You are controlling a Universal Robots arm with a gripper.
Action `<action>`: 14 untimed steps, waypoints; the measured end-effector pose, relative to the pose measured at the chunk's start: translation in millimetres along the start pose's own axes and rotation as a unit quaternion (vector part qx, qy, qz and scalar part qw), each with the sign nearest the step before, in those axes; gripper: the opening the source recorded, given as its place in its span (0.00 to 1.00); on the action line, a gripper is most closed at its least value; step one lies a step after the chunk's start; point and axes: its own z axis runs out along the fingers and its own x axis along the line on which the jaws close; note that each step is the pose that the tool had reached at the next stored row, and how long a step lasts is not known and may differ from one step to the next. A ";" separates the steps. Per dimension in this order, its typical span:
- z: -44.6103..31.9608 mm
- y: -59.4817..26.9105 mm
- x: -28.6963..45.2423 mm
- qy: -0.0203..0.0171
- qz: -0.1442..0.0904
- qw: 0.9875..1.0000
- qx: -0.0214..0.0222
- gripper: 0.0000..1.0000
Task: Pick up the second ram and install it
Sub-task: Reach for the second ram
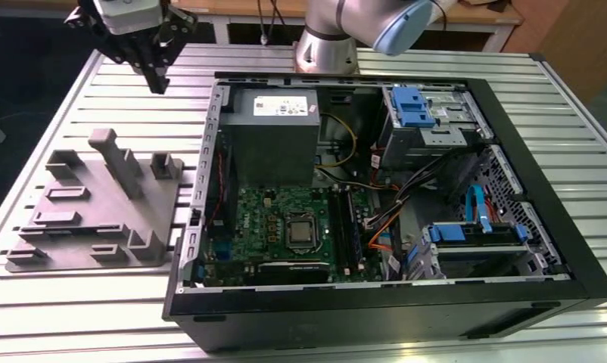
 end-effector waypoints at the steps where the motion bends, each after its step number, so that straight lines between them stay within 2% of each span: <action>1: 0.0 -0.3 3.6 0.000 0.000 1.000 0.000 0.07; 14: 0.7 -3.0 35.6 0.000 0.000 1.000 0.000 0.07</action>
